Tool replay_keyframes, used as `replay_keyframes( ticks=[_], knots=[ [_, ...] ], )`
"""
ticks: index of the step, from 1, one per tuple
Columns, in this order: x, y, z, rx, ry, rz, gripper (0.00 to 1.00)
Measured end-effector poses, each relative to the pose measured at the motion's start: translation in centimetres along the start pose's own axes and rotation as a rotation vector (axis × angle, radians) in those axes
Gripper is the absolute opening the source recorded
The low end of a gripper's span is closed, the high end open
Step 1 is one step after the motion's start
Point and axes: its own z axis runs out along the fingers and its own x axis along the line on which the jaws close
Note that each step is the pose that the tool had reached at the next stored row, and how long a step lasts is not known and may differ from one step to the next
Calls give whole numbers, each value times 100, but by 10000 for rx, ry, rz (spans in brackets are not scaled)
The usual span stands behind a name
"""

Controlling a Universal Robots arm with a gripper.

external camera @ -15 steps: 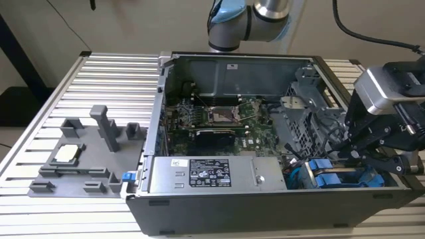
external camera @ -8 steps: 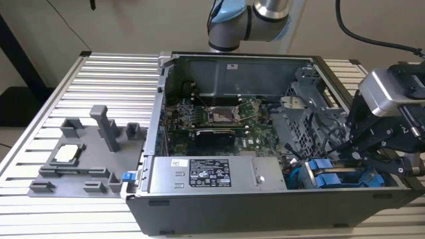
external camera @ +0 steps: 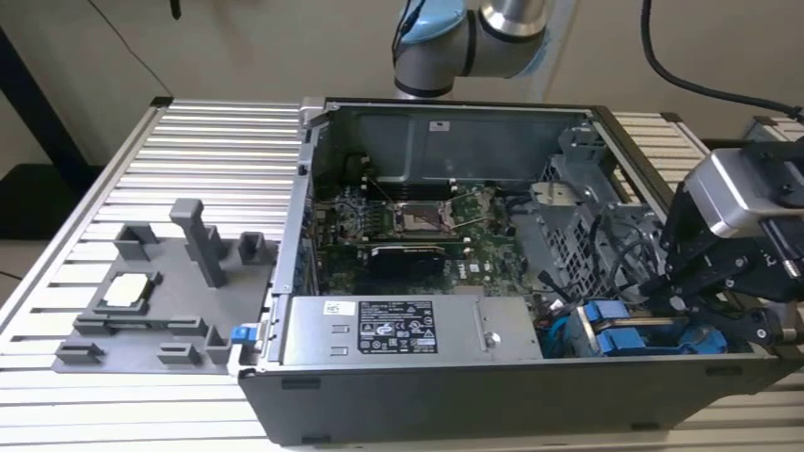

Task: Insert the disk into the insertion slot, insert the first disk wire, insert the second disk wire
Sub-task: 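Insert the second disk wire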

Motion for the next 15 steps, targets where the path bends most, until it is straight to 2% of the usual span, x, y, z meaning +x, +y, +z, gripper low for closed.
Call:
replay_keyframes(
  ticks=[3, 4, 15],
  knots=[
    [5, -6, 21, 7, -221, -13, 16],
    [7, -7, 27, 8, -264, -17, 16],
    [14, -12, 56, 24, -272, -23, 16]
  ],
)
